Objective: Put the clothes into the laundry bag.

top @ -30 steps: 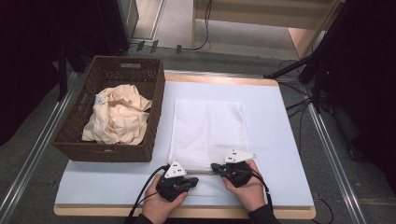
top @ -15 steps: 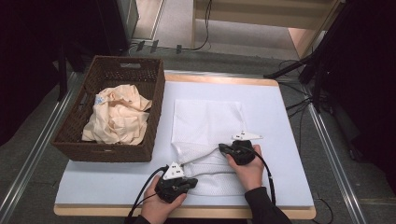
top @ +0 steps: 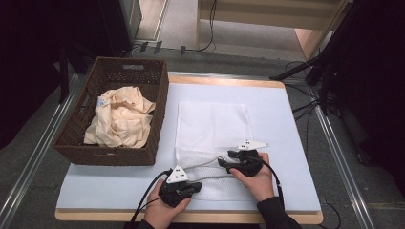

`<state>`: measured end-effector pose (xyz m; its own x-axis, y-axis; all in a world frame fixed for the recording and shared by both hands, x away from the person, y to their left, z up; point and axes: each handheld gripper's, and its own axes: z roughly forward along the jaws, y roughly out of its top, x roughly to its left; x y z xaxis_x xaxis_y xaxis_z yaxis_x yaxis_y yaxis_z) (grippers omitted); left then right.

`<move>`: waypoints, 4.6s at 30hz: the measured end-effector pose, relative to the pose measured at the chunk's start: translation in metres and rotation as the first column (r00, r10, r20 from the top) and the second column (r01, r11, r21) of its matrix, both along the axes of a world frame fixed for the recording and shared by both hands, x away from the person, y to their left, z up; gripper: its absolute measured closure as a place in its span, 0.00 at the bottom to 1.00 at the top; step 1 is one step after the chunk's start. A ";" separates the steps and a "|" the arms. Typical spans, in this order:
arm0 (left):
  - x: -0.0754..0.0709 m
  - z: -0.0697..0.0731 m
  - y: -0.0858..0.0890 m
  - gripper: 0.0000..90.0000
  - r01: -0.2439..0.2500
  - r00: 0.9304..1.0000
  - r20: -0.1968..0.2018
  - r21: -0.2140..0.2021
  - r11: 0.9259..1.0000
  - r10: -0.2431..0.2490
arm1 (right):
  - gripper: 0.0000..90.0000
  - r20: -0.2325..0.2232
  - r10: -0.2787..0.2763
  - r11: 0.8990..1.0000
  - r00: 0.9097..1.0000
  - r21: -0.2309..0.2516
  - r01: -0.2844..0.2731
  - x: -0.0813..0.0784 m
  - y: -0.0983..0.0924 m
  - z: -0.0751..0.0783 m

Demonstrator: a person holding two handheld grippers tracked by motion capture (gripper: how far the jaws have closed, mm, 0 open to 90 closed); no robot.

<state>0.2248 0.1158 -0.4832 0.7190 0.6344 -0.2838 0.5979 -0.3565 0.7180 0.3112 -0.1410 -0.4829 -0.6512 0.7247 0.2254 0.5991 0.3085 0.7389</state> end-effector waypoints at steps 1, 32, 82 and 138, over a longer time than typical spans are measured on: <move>0.000 0.000 0.000 1.00 0.001 1.000 -0.001 -0.001 1.000 -0.001 | 0.48 0.000 0.000 1.000 1.000 0.000 0.000 0.000 0.000 0.000; -0.002 0.000 -0.001 0.97 -0.002 1.000 0.014 0.004 1.000 0.002 | 0.99 0.183 -0.125 0.989 0.975 0.096 0.108 -0.025 -0.002 0.047; 0.101 0.124 0.078 0.00 -0.164 0.977 0.093 -0.244 0.956 0.192 | 0.97 0.152 -0.086 0.993 0.985 0.097 0.072 -0.022 -0.006 0.037; 0.220 0.058 0.208 0.00 -0.521 0.715 -0.180 0.508 0.686 0.676 | 0.97 0.143 -0.071 0.995 0.987 0.085 0.059 -0.024 -0.006 0.029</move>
<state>0.4447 0.3240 -0.4252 0.0507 0.9976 -0.0465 0.9481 -0.0335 0.3162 0.2868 -0.1474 -0.4542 -0.6336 0.7498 0.1906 0.5001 0.2089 0.8404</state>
